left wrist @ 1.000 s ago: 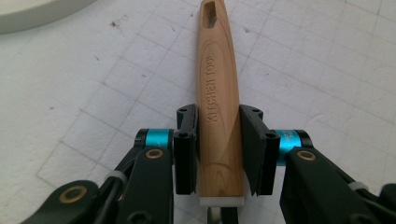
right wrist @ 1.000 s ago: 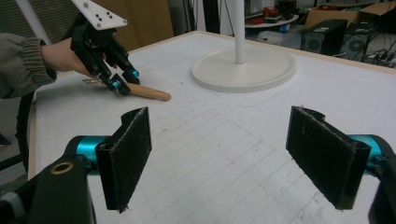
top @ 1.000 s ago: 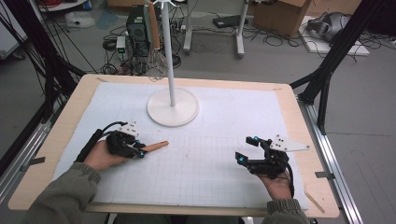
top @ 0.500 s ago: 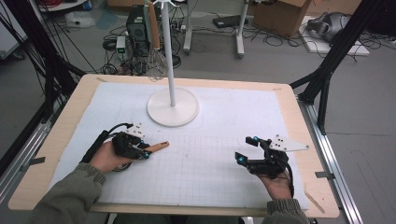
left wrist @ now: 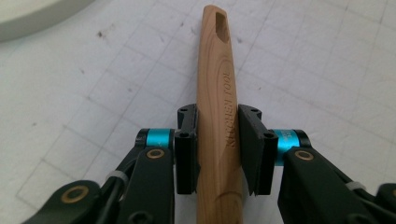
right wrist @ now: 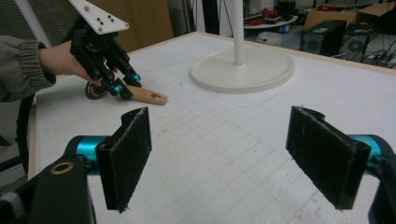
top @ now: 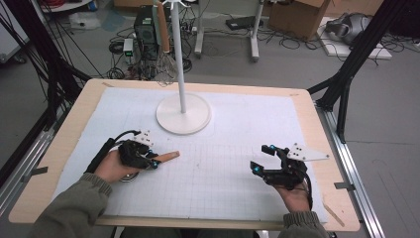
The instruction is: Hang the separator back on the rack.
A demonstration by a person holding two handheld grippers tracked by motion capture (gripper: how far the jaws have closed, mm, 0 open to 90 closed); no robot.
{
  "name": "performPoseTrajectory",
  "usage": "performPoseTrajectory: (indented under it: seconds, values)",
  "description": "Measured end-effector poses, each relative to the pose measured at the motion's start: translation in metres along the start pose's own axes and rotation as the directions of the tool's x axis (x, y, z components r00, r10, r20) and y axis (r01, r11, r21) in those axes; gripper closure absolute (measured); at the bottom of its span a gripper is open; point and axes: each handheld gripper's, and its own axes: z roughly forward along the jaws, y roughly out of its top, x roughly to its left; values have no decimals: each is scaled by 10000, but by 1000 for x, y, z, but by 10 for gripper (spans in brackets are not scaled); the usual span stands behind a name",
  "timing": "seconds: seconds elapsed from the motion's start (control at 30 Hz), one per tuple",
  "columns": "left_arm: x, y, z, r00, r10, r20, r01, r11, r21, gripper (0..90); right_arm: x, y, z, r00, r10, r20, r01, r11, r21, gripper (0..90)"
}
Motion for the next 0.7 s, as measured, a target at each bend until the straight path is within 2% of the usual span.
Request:
performPoseTrajectory:
  seconds: [0.27, 0.43, 0.57, 0.6, 0.67, 0.7]
  values:
    - [-4, -3, -7, 9990, 428, -107, -419, 9964, 743, 580, 1, 0, -1, 10000, 49, -9, -49, 10000, -19, 210]
    - [-2, -8, -10, 9996, 286, -84, -279, 9968, 746, 600, 0, 0, 0, 10000, 26, 6, -26, 10000, -16, 210]
    - [-1, -10, -11, 9990, 426, -141, -416, 9968, 683, 665, 1, 0, 0, 10000, 65, -9, -65, 10000, 58, 210]
    - [-2, -10, -10, 9992, 375, -143, -366, 9975, 608, 670, 1, 0, 0, 10000, 40, -1, -40, 10000, 52, 210]
    - [-3, -9, -11, 9978, 622, -233, -604, 9956, 717, 673, 1, 0, 1, 10000, 60, 12, -60, 10000, 40, 210]
    - [-4, -9, -10, 9978, 606, -254, -588, 9960, 670, 679, 1, 0, 1, 10000, 23, -1, -23, 10000, 46, 210]
